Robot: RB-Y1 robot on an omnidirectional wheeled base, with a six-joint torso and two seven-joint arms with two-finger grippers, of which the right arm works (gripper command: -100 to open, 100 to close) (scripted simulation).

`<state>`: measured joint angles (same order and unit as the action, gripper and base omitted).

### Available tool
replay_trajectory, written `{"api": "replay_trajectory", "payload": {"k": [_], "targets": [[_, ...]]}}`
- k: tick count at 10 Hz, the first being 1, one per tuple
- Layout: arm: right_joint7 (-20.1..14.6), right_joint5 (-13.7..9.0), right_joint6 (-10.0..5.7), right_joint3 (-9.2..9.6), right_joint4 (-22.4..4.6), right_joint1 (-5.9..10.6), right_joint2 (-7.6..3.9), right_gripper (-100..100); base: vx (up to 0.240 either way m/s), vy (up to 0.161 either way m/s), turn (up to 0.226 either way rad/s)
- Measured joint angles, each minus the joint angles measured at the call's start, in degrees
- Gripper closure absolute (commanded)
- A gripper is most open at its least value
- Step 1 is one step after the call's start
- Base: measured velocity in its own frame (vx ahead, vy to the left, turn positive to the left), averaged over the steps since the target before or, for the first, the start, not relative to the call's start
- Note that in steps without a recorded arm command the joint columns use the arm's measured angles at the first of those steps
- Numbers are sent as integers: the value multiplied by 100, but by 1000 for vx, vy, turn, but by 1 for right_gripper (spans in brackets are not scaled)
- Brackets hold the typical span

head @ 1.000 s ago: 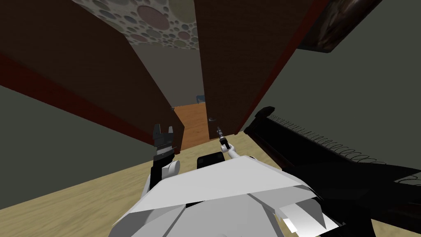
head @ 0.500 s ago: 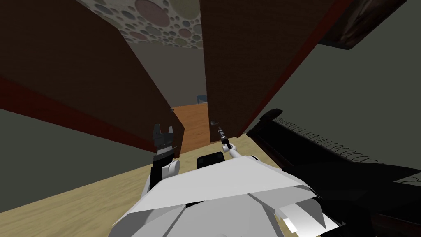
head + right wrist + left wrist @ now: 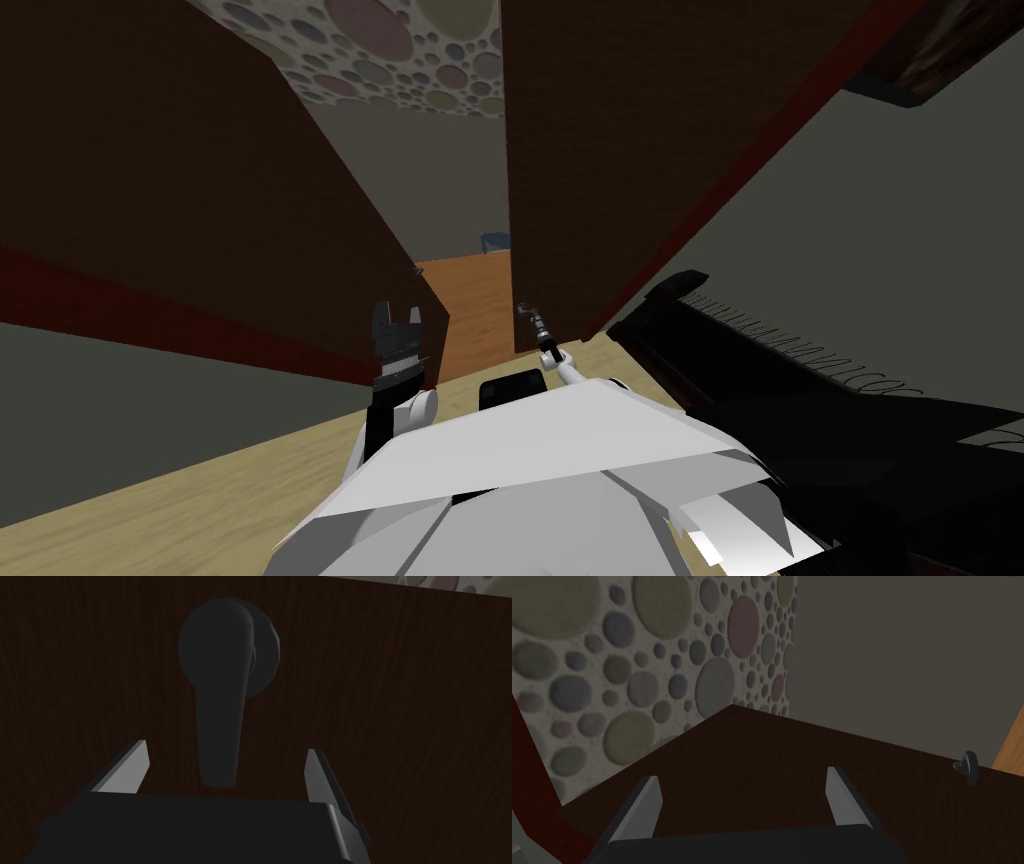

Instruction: Push the door open

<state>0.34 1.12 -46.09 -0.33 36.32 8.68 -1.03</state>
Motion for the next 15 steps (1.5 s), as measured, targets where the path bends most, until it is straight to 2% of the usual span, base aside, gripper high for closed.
{"api": "replay_trajectory", "payload": {"k": [2, 3, 9, 10, 11, 13, 15], "targets": [[14, -6, 10, -14, 37, -32, 123, -100, 135, 26, 12], [17, -6, 9, -14, 38, -30, 131, 100, -9, 1, -4], [15, -3, 25, -9, 23, -43, 127, 100, 5, 4, -4], [45, -28, 24, -47, -78, -1, 114, 100, 149, 53, -43], [48, -55, 29, -84, -148, 39, 55, 100, 108, 47, -16], [26, -71, -21, -108, -108, 24, -1, 100, 98, 29, -17], [89, -113, 66, -180, 4, -55, -25, 100, 193, 57, -66]]}}
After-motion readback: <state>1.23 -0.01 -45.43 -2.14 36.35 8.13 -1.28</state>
